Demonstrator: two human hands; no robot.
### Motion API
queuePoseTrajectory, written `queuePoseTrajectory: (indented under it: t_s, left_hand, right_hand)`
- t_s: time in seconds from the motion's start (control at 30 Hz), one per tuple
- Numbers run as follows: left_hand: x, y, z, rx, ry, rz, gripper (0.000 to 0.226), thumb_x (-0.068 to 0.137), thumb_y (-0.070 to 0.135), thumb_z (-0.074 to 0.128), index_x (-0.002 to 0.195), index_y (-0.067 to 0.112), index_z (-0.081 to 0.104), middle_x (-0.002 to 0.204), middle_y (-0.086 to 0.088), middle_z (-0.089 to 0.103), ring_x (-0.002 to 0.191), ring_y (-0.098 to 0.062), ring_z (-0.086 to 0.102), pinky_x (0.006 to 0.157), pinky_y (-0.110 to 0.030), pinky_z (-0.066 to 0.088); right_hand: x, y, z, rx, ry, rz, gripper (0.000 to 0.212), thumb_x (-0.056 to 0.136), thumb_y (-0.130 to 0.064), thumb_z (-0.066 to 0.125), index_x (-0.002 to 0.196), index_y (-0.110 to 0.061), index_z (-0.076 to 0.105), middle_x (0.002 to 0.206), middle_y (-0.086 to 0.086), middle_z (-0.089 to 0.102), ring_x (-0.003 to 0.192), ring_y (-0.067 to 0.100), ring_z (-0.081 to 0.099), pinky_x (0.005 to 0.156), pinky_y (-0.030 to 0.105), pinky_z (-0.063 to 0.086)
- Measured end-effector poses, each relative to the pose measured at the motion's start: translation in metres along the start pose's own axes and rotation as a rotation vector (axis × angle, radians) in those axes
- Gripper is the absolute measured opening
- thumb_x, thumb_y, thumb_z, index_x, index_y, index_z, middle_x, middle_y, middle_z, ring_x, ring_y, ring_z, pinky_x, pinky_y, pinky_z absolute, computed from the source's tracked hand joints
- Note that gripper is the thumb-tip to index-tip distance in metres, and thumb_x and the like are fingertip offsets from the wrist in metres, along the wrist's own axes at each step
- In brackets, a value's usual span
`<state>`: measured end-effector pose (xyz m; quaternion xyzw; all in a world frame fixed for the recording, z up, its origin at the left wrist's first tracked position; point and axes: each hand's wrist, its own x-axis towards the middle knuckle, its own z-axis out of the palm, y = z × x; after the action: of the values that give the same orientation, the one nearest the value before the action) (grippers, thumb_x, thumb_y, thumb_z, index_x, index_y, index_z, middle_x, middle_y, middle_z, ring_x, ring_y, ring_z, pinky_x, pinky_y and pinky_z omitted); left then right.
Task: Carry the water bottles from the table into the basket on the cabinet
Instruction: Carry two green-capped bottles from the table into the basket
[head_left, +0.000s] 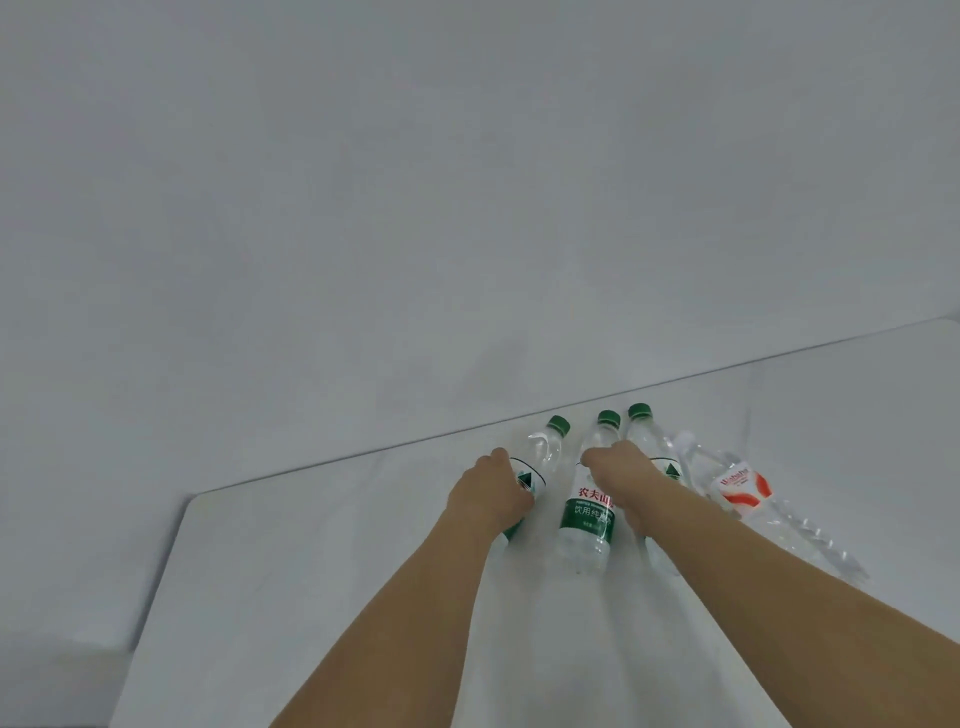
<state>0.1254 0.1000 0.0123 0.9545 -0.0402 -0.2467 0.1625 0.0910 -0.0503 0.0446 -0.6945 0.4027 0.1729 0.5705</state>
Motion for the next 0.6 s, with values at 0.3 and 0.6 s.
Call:
queuePoseTrajectory:
  t_s: [0.3, 0.6]
  left_hand:
    - [0.041, -0.023, 0.061, -0.089, 0.256, -0.123, 0.062, 0.066, 0.050, 0.065, 0.118, 0.023, 0.045, 0.103, 0.003, 0.059, 0.095, -0.022, 0.059, 0.070, -0.031, 0.044]
    - [0.006, -0.047, 0.043, -0.704, 0.260, -0.152, 0.052, 0.063, 0.033, 0.075, 0.108, 0.030, 0.051, 0.090, 0.008, 0.068, 0.081, -0.017, 0.068, 0.068, -0.036, 0.060]
  right_hand:
    - [0.091, 0.019, 0.046, -0.189, 0.178, -0.021, 0.071, 0.079, -0.030, 0.064, 0.135, 0.000, 0.033, 0.130, 0.021, 0.044, 0.117, 0.038, 0.048, 0.095, 0.044, 0.046]
    - [0.058, 0.021, 0.032, 0.160, 0.018, -0.039, 0.068, 0.068, -0.024, 0.078, 0.123, -0.018, 0.039, 0.092, 0.013, 0.060, 0.070, 0.029, 0.066, 0.058, 0.039, 0.057]
